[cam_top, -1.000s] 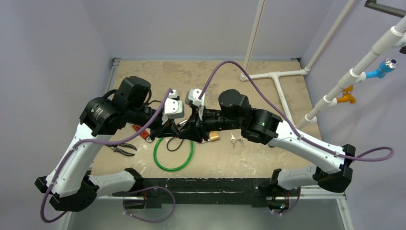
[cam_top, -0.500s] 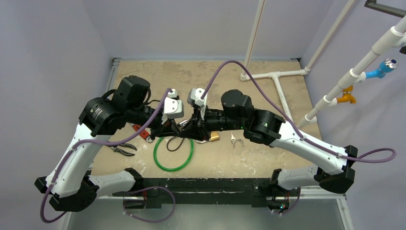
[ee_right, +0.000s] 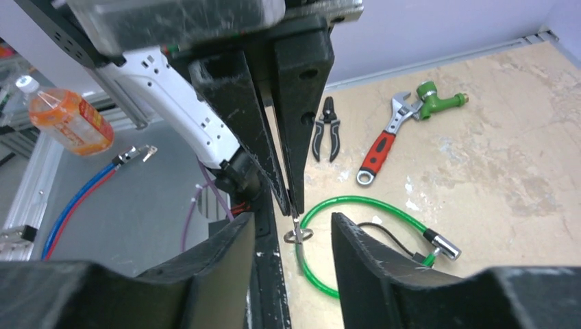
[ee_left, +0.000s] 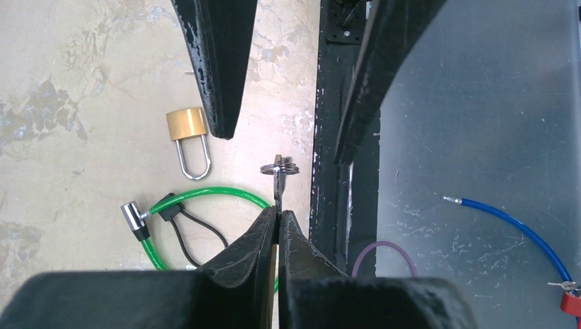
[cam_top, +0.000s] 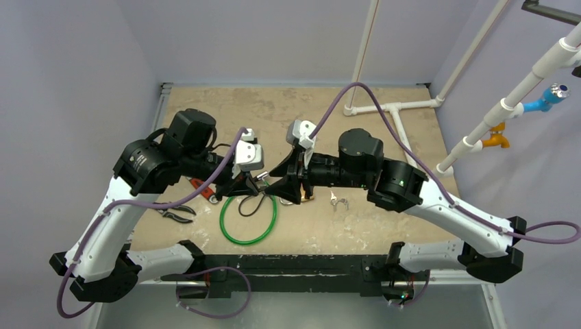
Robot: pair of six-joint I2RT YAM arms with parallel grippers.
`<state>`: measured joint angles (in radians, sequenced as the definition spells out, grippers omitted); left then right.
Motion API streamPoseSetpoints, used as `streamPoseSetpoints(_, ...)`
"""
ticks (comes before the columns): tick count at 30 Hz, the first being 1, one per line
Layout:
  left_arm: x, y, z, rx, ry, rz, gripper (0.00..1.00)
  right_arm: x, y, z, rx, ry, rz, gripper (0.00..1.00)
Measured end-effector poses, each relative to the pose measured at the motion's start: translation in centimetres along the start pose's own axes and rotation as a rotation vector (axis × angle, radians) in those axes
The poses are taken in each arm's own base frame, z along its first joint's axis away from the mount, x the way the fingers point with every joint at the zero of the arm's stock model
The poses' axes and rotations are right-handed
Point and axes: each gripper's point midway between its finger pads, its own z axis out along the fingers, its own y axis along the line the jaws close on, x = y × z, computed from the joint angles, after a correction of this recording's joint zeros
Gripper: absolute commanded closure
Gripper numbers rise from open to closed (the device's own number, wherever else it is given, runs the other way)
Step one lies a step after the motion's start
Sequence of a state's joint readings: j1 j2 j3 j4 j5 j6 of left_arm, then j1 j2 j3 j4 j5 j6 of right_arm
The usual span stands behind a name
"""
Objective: Unlock with the key
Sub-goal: Adjust the key.
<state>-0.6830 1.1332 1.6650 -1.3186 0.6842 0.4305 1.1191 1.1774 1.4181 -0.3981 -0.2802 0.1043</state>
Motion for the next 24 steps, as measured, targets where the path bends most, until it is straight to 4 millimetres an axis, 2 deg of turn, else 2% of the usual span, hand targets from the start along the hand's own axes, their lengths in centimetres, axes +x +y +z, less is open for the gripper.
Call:
streamPoseSetpoints(4, -0.1, -0.2, 0.0, 0.006, 0.0, 0.006, 1.0, -0.7, 0.1, 0.0, 0.0, -0.012, -0.005, 0.67)
streamPoseSetpoints(7, -0.2, -0.3, 0.0, 0.008, -0.003, 0.012, 1.0, -0.6, 0.0, 0.7, -0.007, 0.01, 0.002, 0.67)
streamPoseSetpoints(11, -0.3, -0.5, -0.1, 0.014, -0.001, 0.015, 1.0, 0.1, -0.1, 1.7, -0.02, 0.061, 0.01, 0.67)
streamPoseSetpoints(15, -0.4, -0.5, -0.2, 0.012, -0.005, 0.026, 1.0, 1.2, -0.1, 1.6, -0.023, 0.104, 0.014, 0.73)
streamPoseSetpoints(17, -0.4, -0.5, -0.2, 0.012, -0.005, 0.027, 1.0, 1.4, 0.0, 1.5, -0.028, 0.112, 0.013, 0.8)
streamPoseSetpoints(20, -0.4, -0.5, -0.2, 0.013, -0.003, 0.025, 1.0, 1.6, 0.2, 1.5, -0.04, 0.119, 0.008, 0.97)
streamPoseSetpoints(21, -0.3, -0.5, -0.2, 0.014, 0.0, 0.022, 1.0, 1.5, 0.2, 1.5, -0.041, 0.118, 0.009, 1.0)
streamPoseSetpoints(24, -0.3, -0.5, -0.1, 0.014, 0.004, 0.02, 1.0, 1.5, 0.2, 1.4, -0.042, 0.117, 0.003, 1.0)
